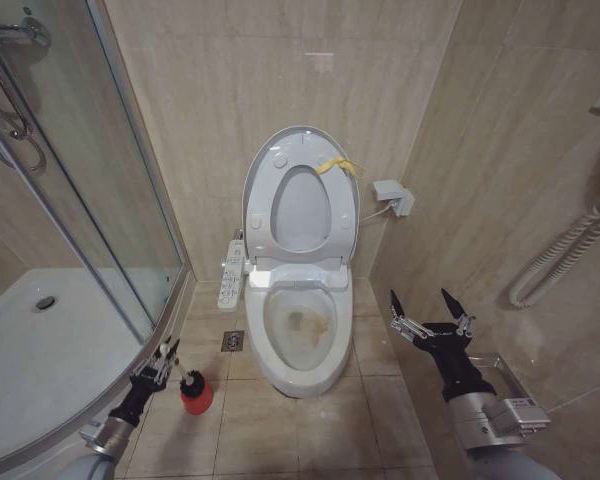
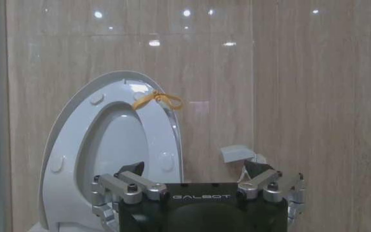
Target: Open the toilet lid, clean the toilet bowl with a toilet brush, close the toilet lid, and flush.
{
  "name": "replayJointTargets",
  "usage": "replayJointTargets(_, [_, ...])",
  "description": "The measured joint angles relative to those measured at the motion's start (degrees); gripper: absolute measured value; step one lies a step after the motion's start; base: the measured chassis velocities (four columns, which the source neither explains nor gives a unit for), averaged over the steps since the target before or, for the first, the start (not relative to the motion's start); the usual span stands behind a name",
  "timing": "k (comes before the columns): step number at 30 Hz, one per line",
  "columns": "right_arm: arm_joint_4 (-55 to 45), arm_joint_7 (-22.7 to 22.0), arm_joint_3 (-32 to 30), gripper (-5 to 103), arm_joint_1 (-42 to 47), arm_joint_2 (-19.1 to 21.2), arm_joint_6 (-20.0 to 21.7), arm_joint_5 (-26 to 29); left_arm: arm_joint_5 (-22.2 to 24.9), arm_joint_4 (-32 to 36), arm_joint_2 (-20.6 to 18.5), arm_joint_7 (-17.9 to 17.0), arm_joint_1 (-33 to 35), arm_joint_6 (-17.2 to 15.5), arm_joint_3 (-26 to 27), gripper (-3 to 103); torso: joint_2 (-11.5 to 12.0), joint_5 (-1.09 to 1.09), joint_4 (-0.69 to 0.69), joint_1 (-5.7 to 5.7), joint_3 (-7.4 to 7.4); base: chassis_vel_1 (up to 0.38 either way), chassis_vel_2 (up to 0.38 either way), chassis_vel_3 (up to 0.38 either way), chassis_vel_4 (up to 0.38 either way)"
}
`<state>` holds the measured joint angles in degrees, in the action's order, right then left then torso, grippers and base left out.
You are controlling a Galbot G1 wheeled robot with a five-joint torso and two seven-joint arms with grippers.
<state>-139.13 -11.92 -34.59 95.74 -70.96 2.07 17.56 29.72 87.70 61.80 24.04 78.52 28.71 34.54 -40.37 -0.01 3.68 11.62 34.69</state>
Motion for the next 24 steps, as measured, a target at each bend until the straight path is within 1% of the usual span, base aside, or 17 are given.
replayJointTargets(1, [0.00, 0.00, 0.00, 100, 0.00, 0.00, 0.00, 0.00, 0.99, 2.53, -0.40, 0.03, 1.03, -0.65, 0.94, 22, 0.00, 0.01, 0.00, 0.00, 0.00, 0.000, 0.000, 0.000, 0.000])
replayJointTargets(2, [0.00, 0.00, 0.00, 100, 0.00, 0.00, 0.00, 0.00, 0.99, 2.53, -0.40, 0.03, 1.03, -0.65, 0.94, 22, 0.00, 0.01, 0.00, 0.00, 0.00, 0.000, 0.000, 0.000, 0.000])
replayJointTargets(3, [0.00, 0.00, 0.00, 100, 0.00, 0.00, 0.00, 0.00, 2.92, 6.88, -0.92, 0.04, 2.75, -1.82, 2.55, 22, 0.00, 0.02, -0.01, 0.00, 0.00, 0.000, 0.000, 0.000, 0.000])
replayJointTargets(6, [0.00, 0.00, 0.00, 100, 0.01, 0.00, 0.00, 0.00, 6.69, 16.34, -1.45, 0.06, 6.50, -4.82, 5.82, 22, 0.00, 0.02, -0.03, 0.00, 0.00, 0.000, 0.000, 0.000, 0.000])
replayJointTargets(7, [0.00, 0.00, 0.00, 100, 0.01, 0.00, 0.00, 0.00, 6.69, 16.34, -1.45, 0.06, 6.50, -4.82, 5.82, 22, 0.00, 0.02, -0.03, 0.00, 0.00, 0.000, 0.000, 0.000, 0.000])
replayJointTargets(9, [0.00, 0.00, 0.00, 100, 0.00, 0.00, 0.00, 0.00, 9.48, 22.61, -1.30, 0.32, 8.20, -7.34, 7.79, 22, 0.00, 0.02, -0.01, 0.00, 0.00, 0.000, 0.000, 0.000, 0.000])
replayJointTargets(10, [0.00, 0.00, 0.00, 100, 0.00, 0.00, 0.00, 0.00, 9.48, 22.61, -1.30, 0.32, 8.20, -7.34, 7.79, 22, 0.00, 0.02, -0.01, 0.00, 0.00, 0.000, 0.000, 0.000, 0.000])
replayJointTargets(11, [0.00, 0.00, 0.00, 100, 0.01, 0.00, 0.00, 0.00, 10.79, 24.41, -1.30, 0.32, 8.65, -8.36, 8.17, 22, 0.00, 0.02, -0.01, 0.00, 0.00, 0.000, 0.000, 0.000, 0.000])
replayJointTargets(13, [0.00, 0.00, 0.00, 100, 0.00, 0.00, 0.00, 0.00, 15.77, 29.54, -1.75, 0.33, 9.17, -12.27, 8.97, 22, 0.00, 0.02, -0.02, 0.00, 0.00, 0.000, 0.000, 0.000, 0.000])
replayJointTargets(14, [0.00, 0.00, 0.00, 100, 0.00, 0.00, 0.00, 0.00, 15.77, 29.54, -1.75, 0.33, 9.17, -12.27, 8.97, 22, 0.00, 0.02, -0.02, 0.00, 0.00, 0.000, 0.000, 0.000, 0.000])
replayJointTargets(15, [0.00, 0.00, 0.00, 100, 0.00, 0.00, 0.00, 0.00, 17.00, 30.54, -1.90, 0.34, 8.89, -13.49, 9.08, 22, 0.00, 0.02, -0.02, 0.00, 0.00, 0.000, 0.000, 0.000, 0.000])
replayJointTargets(16, [0.00, 0.00, 0.00, 100, 0.00, 0.00, 0.00, 0.00, 19.19, 31.66, -2.13, 0.32, 7.38, -15.42, 9.12, 22, 0.00, 0.01, -0.02, 0.00, 0.00, 0.000, 0.000, 0.000, 0.000])
replayJointTargets(18, [0.00, 0.00, 0.00, 100, 0.00, 0.00, 0.00, 0.00, 21.69, 31.96, -2.69, -0.02, 4.57, -17.36, 8.80, 22, 0.00, 0.01, 0.00, 0.00, 0.00, 0.000, 0.000, 0.000, 0.000])
replayJointTargets(19, [0.00, 0.00, 0.00, 100, 0.00, 0.00, 0.00, 0.00, 21.69, 31.96, -2.69, -0.02, 4.57, -17.36, 8.80, 22, 0.00, 0.01, 0.00, 0.00, 0.00, 0.000, 0.000, 0.000, 0.000])
replayJointTargets(21, [0.00, 0.00, 0.01, 100, 0.01, 0.00, 0.00, 0.00, 25.04, 30.86, -4.04, -0.85, 1.08, -18.58, 7.00, 22, 0.00, 0.02, 0.00, 0.00, 0.01, 0.000, 0.000, 0.000, 0.000])
replayJointTargets(24, [0.00, 0.00, 0.01, 100, 0.00, 0.00, 0.00, 0.00, 27.28, 28.76, -4.61, -1.17, -1.33, -18.75, 5.04, 22, 0.00, 0.01, 0.00, 0.00, 0.01, 0.000, 0.000, 0.000, 0.000])
